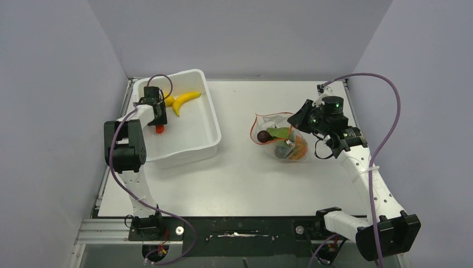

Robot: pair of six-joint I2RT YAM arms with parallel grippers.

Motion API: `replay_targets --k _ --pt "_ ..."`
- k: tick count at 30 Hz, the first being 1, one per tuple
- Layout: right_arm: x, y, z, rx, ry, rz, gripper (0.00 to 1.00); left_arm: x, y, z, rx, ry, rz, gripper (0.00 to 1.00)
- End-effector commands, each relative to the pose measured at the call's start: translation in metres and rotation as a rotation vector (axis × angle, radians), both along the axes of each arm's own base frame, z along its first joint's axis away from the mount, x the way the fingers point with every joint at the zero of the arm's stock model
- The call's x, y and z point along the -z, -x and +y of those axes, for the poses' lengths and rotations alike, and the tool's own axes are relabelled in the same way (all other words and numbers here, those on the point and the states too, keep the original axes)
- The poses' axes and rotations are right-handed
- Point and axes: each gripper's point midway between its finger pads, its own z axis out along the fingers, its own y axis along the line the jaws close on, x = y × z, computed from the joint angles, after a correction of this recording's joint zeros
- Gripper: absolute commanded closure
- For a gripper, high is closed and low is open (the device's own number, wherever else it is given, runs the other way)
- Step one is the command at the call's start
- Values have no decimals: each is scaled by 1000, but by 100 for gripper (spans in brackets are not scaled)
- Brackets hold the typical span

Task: Place the food in the zip-top bag and seal the zipper
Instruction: Pick up the fake vegetable from the bin.

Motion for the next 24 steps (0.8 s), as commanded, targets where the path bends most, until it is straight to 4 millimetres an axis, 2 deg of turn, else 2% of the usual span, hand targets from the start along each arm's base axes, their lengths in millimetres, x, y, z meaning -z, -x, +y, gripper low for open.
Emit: replay_targets --k 1,6,8,13,17,24 --pt "-36 -5 3 -34 -22 -132 95 -23 -23 0 8 17 -90 76" --pt "-41 -2 10 -93 -8 -97 95 -50 -21 -4 5 39 -129 81" --pt "-50 -1 12 -110 -16 -115 95 -66 -21 -8 10 60 -165 83" --pt "-78 1 14 -116 -41 -163 94 -114 -17 -24 47 134 -280 84" --pt "-90 0 19 -138 -68 -164 95 -155 -12 -37 89 185 -378 85" --pt "-102 1 40 -203 -219 -118 96 -212 9 -81 265 310 -514 85"
